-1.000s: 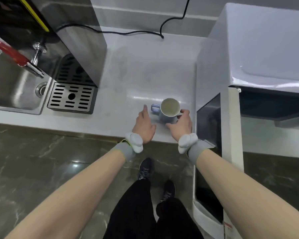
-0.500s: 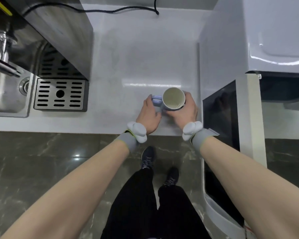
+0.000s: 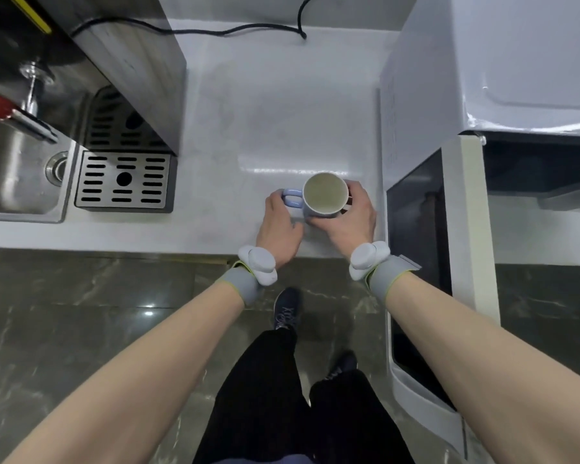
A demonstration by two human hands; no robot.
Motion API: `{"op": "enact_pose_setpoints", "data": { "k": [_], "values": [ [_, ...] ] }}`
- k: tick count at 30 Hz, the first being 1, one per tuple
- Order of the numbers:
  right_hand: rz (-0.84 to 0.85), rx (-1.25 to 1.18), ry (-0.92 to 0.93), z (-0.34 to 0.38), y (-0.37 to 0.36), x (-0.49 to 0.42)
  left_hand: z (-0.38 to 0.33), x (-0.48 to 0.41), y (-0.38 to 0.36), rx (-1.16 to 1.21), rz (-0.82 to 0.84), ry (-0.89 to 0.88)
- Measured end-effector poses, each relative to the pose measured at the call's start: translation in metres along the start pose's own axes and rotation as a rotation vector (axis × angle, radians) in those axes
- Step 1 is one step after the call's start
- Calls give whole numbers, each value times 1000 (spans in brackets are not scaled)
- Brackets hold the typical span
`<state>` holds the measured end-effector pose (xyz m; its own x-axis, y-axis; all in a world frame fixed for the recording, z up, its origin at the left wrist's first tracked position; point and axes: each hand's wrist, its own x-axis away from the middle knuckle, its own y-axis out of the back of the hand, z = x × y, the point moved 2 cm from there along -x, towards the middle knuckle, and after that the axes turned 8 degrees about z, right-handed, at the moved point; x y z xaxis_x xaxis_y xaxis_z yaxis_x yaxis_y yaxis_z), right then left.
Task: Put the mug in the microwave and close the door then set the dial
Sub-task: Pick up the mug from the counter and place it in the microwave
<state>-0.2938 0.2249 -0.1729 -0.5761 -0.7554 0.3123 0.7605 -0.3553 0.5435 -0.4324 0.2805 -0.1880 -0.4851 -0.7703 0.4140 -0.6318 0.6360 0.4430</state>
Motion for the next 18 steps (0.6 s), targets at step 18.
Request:
{"op": "enact_pose_setpoints", "data": {
  "k": [18],
  "values": [
    [98,-55,267,18,103,162,-62,172,-7,-241,-288,-170]
  ]
}}
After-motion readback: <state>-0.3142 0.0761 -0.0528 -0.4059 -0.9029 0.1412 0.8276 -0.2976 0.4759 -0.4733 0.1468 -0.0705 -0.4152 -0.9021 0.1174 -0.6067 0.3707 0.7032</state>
